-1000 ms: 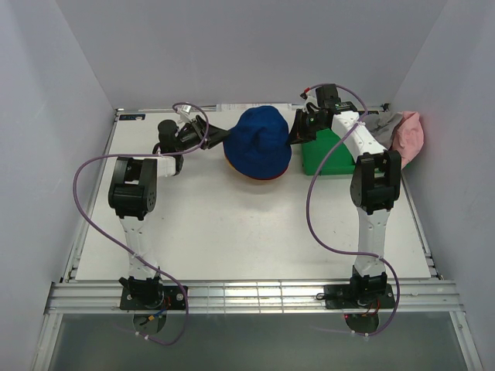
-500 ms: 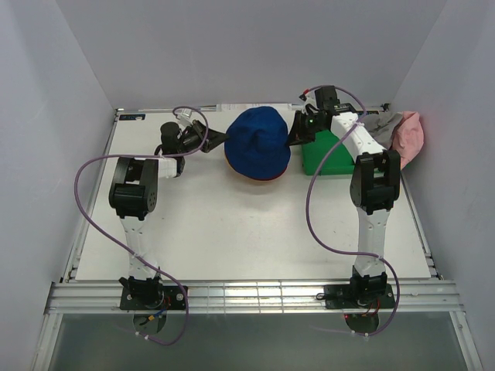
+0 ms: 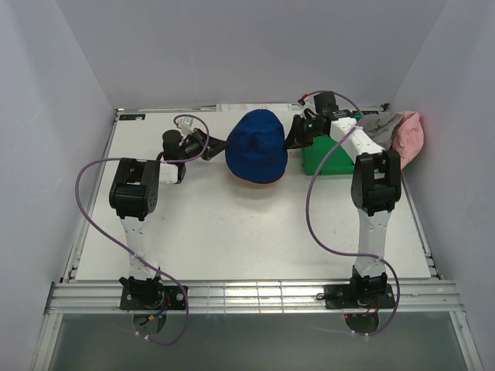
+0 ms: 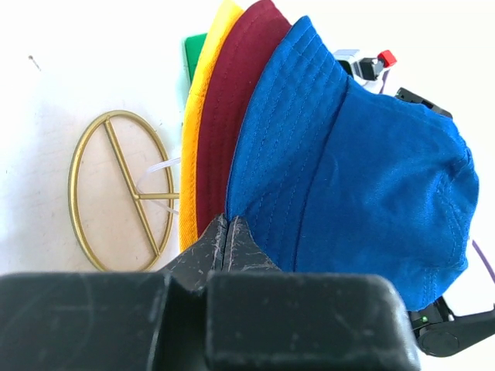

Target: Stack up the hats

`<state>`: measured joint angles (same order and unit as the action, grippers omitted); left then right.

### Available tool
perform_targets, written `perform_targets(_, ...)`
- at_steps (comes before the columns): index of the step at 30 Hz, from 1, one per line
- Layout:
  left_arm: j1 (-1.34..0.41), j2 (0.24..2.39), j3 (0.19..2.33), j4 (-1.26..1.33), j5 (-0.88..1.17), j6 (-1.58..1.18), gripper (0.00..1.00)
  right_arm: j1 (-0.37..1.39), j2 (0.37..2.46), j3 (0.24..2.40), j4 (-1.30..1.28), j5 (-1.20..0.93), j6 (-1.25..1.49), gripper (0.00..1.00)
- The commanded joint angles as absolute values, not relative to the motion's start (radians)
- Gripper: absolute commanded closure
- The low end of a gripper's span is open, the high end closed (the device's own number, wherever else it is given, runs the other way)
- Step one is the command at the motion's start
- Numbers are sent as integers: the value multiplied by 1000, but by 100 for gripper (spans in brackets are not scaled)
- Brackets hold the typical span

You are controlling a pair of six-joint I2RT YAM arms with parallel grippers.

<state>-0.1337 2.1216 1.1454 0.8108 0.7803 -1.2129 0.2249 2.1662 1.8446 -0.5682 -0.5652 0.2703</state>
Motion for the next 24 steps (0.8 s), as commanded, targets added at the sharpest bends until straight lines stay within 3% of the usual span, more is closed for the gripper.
perform_targets(1,-127,2108,1079,724,741,-1166,100,232,2152,1792,-627,-512,241,92)
perform_targets(18,-152,1999,943,735,742,-1138,100,232,2094,1772,-630,-497,238,92)
perform_targets(24,-152,1959,953,703,747,-1124,88,232,2114,1886,-692,-488,245,92)
